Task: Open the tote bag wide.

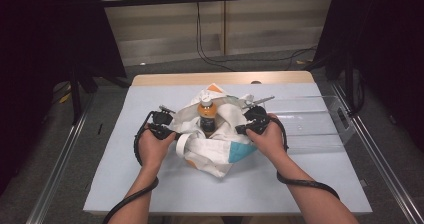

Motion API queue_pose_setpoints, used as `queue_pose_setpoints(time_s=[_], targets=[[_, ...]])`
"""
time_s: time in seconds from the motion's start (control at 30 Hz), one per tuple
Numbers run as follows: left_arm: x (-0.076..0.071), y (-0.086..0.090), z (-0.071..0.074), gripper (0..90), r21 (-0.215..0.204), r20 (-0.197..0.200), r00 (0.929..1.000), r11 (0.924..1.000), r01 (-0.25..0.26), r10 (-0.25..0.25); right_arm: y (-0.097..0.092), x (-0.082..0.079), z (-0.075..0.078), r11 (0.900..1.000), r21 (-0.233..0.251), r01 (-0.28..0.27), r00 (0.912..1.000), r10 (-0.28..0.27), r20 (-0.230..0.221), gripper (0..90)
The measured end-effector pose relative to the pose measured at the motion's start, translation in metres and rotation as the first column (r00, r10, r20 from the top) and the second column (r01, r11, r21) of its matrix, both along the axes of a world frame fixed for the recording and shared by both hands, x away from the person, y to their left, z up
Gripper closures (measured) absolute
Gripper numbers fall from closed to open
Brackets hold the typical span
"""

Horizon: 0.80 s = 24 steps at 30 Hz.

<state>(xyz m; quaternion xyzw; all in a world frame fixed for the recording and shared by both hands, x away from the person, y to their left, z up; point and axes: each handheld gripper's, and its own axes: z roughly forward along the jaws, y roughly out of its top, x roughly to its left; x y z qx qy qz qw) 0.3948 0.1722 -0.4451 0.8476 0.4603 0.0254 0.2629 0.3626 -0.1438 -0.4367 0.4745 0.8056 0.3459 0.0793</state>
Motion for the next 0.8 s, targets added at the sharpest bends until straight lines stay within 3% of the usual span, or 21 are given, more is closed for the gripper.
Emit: queue_pose_setpoints(time_s=[0.27, 0.8], targets=[[0.0, 0.002, -0.006, 90.0, -0.02, -0.005, 1.0, 0.9998, -0.007, 0.007, -0.001, 0.0, -0.006, 1.0, -0.005, 0.006, 1.0, -0.006, -0.003, 90.0], [-0.002, 0.006, -0.016, 90.0, -0.037, -0.007, 0.9999, 0.9992, -0.015, 0.014, -0.001, -0.002, -0.019, 0.9989, -0.04, 0.023, 0.9997, -0.023, -0.002, 90.0]])
